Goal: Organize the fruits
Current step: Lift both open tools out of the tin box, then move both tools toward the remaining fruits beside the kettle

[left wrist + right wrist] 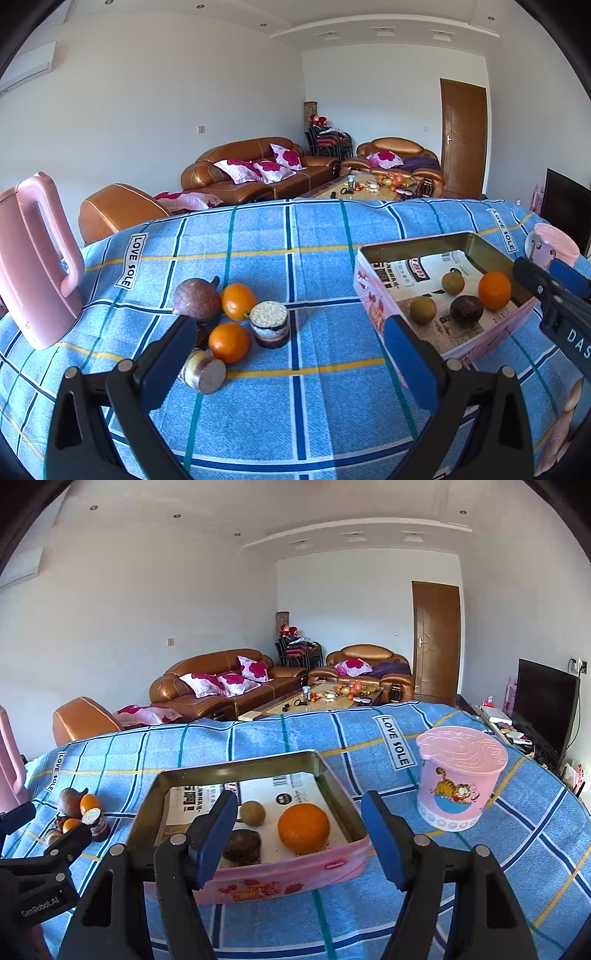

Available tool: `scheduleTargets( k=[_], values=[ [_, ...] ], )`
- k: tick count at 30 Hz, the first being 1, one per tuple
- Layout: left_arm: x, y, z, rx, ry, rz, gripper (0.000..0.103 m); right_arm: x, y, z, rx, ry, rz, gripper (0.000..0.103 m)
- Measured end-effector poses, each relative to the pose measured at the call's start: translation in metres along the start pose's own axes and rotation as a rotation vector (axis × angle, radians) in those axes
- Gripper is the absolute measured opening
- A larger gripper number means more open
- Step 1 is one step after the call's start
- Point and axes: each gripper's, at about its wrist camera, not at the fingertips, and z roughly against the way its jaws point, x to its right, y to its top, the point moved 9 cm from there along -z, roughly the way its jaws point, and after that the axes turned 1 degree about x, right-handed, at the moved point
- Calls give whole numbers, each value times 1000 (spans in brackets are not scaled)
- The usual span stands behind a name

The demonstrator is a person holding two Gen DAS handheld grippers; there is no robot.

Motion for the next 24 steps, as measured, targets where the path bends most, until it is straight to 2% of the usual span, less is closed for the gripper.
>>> scheduleTargets(
  k=[8,19,24],
  values=[
    [-43,-4,-4,-15,47,14,103,-68,-11,0,-34,107,56,71],
    [-125,-12,-20,-92,115,131,103,-148,-26,-2,-97,239,128,71],
    [-164,-12,-25,-106,155,175,103,-176,-38,-9,-165,288,168,71]
  ],
)
